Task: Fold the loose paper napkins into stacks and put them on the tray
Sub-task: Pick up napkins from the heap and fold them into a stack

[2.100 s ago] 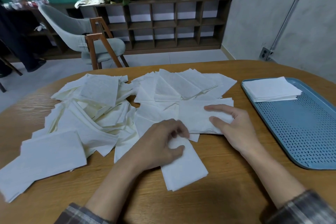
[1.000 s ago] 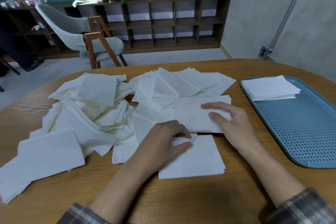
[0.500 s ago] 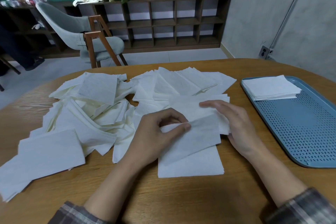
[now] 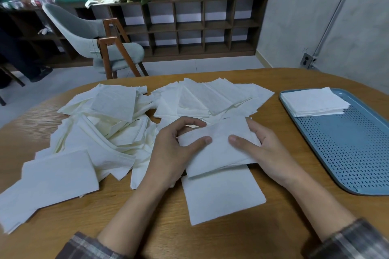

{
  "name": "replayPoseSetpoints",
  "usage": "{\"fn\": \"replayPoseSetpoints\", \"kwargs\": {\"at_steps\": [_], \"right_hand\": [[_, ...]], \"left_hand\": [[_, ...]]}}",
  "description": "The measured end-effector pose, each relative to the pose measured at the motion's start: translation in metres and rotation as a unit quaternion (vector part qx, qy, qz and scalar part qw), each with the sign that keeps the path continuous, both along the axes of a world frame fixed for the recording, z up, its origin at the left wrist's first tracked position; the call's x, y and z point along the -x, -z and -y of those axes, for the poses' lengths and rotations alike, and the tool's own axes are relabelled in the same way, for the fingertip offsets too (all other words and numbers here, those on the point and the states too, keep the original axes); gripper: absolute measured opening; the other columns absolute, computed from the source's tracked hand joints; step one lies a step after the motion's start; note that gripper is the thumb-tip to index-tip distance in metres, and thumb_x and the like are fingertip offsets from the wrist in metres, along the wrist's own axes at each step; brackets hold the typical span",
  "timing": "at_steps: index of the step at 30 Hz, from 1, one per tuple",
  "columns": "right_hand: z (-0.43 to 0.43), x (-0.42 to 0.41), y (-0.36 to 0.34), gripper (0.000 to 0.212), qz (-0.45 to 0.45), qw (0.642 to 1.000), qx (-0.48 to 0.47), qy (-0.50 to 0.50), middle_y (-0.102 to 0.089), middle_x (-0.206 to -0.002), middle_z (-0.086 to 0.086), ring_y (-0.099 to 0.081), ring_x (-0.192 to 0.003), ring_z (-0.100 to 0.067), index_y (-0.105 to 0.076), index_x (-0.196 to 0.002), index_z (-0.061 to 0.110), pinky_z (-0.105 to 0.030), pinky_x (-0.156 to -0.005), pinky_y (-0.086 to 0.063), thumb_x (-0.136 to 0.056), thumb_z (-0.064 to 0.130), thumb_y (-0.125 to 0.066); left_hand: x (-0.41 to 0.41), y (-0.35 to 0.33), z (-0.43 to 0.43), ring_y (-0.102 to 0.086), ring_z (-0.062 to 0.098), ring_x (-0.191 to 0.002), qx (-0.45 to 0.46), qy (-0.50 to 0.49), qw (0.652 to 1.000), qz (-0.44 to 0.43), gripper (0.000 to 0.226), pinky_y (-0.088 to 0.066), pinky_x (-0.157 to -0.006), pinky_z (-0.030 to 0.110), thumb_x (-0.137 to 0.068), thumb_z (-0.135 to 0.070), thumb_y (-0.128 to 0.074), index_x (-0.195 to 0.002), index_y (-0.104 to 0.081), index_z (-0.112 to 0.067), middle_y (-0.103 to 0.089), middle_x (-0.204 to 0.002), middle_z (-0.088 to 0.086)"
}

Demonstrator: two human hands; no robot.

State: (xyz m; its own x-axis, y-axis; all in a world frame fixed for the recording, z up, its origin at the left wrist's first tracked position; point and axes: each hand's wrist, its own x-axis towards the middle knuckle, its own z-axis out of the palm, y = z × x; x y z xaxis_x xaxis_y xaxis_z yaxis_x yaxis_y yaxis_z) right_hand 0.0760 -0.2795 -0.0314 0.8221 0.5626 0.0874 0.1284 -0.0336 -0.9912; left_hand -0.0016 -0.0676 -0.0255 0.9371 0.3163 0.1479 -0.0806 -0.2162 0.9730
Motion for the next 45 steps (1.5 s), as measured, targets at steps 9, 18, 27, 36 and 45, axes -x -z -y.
{"fn": "replayPoseSetpoints", "kwargs": {"at_steps": [9, 18, 27, 36, 45], "right_hand": [[-0.003, 0.004, -0.003, 0.059, 0.022, 1.0, 0.009, -0.016, -0.069, -0.127, 0.024, -0.063, -0.12, 0.003, -0.054, -0.144, 0.04, -0.013, -0.09, -0.049, -0.089, 0.026, -0.072], [-0.004, 0.0, 0.001, 0.068, 0.04, 0.999, -0.024, 0.019, -0.06, -0.143, 0.02, -0.057, -0.133, -0.003, -0.046, -0.151, 0.045, -0.022, -0.103, -0.051, -0.097, 0.012, -0.071], [-0.003, -0.004, 0.002, 0.077, -0.034, 0.989, -0.143, 0.021, -0.064, -0.141, 0.01, -0.063, -0.132, -0.019, -0.045, -0.15, 0.049, -0.039, -0.102, -0.057, -0.094, 0.004, -0.074], [0.002, -0.005, 0.003, 0.027, 0.068, 0.998, 0.011, -0.003, -0.073, -0.127, 0.016, -0.061, -0.128, -0.002, -0.077, -0.121, 0.023, -0.014, -0.101, -0.045, -0.097, 0.013, -0.073], [0.003, -0.016, 0.016, 0.034, 0.127, 0.985, 0.045, 0.105, -0.075, -0.12, 0.023, -0.059, -0.124, 0.01, -0.078, -0.119, 0.021, -0.003, -0.101, -0.038, -0.096, -0.004, -0.069]], "left_hand": [[0.0, 0.001, 0.001, -0.07, 0.013, -0.088, -0.033, 0.006, 0.999, 0.015, 0.027, -0.057, -0.08, 0.037, -0.081, -0.02, -0.091, -0.098, -0.078, -0.036, -0.075, -0.086, -0.006], [-0.002, 0.006, 0.001, -0.064, 0.004, -0.1, -0.084, -0.035, 0.996, 0.023, 0.028, -0.05, -0.077, 0.018, -0.085, -0.031, -0.087, -0.107, -0.074, -0.041, -0.069, -0.104, -0.023], [0.007, -0.009, 0.005, -0.07, -0.001, -0.106, 0.076, 0.096, 0.991, -0.049, 0.049, -0.058, -0.088, 0.02, -0.093, -0.043, -0.075, -0.136, -0.055, -0.055, -0.074, -0.117, -0.018], [0.0, 0.01, 0.001, -0.063, -0.001, -0.118, -0.108, 0.048, 0.993, 0.017, 0.069, -0.058, -0.098, 0.034, -0.097, -0.025, -0.076, -0.147, -0.038, -0.055, -0.057, -0.13, -0.033], [-0.001, 0.019, 0.002, -0.063, 0.009, -0.094, -0.339, 0.189, 0.921, -0.001, 0.031, -0.052, -0.078, 0.028, -0.083, -0.049, -0.085, -0.108, -0.076, -0.033, -0.066, -0.098, -0.014]]}}
